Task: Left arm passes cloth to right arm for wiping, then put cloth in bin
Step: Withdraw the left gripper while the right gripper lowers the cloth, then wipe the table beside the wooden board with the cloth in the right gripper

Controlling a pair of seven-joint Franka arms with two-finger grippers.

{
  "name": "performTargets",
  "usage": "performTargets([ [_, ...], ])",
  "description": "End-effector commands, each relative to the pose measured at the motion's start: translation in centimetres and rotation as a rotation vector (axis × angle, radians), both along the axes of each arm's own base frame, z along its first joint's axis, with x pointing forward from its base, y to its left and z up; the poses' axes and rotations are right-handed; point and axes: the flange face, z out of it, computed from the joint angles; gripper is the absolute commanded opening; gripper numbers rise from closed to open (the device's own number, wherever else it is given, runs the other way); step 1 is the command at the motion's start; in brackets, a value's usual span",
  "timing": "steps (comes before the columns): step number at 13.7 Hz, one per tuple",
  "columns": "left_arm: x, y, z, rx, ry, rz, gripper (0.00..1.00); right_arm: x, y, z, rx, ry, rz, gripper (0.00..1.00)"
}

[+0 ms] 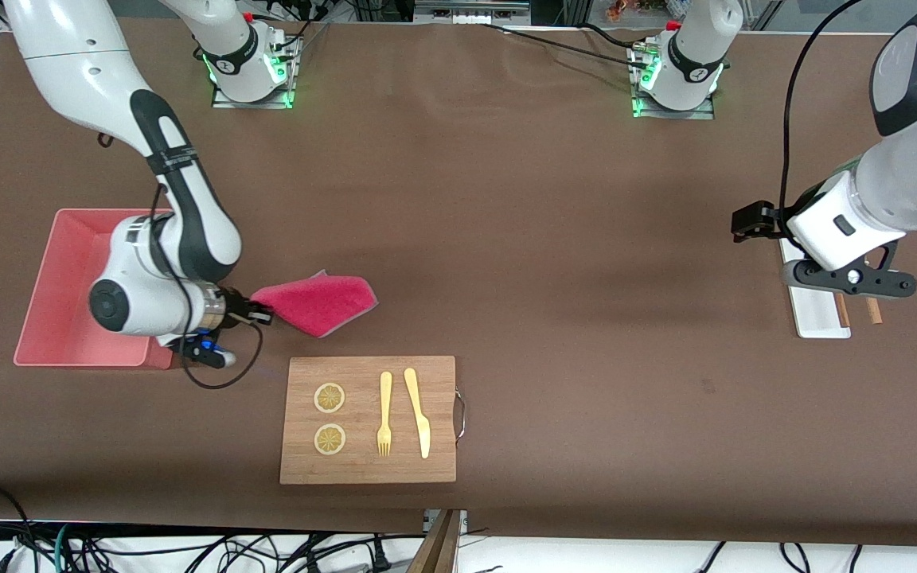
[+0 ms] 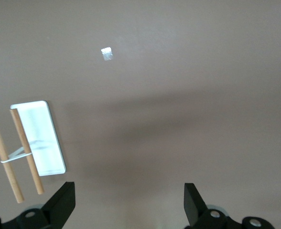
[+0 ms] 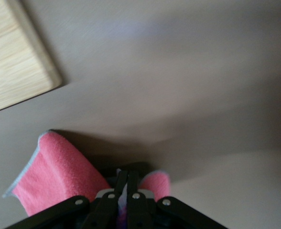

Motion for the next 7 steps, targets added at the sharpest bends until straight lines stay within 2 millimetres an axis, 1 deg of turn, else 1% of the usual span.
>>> performTargets([
  [1,-4.1,2.6,0.6,0.014,-0.064,-0.016,1.0,0.4,-2.5,2.2,-0.049,-0.028,0.106,0.0],
  [3,-4.6,3.5,0.9,0.058,-0.099,-0.022,1.0,1.1,-2.9,3.7,-0.079,-0.03,0.135,0.0],
  [4,-5.1,3.8,0.5,0.063,-0.089,-0.025,1.0,1.5,-3.0,4.4,-0.095,-0.03,0.149,0.0],
  [5,-6.3,4.5,0.7,0.047,-0.114,-0.008,1.0,1.6,-2.7,4.6,-0.106,-0.032,0.157,0.0],
  [6,-7.4,5.4,0.4,0.041,-0.18,0.004,1.0,1.6,-2.1,4.7,-0.102,-0.032,0.154,0.0],
  [7,-8.1,5.3,0.0,0.041,-0.2,-0.001,1.0,1.5,-1.0,4.6,-0.098,-0.029,0.144,0.0],
])
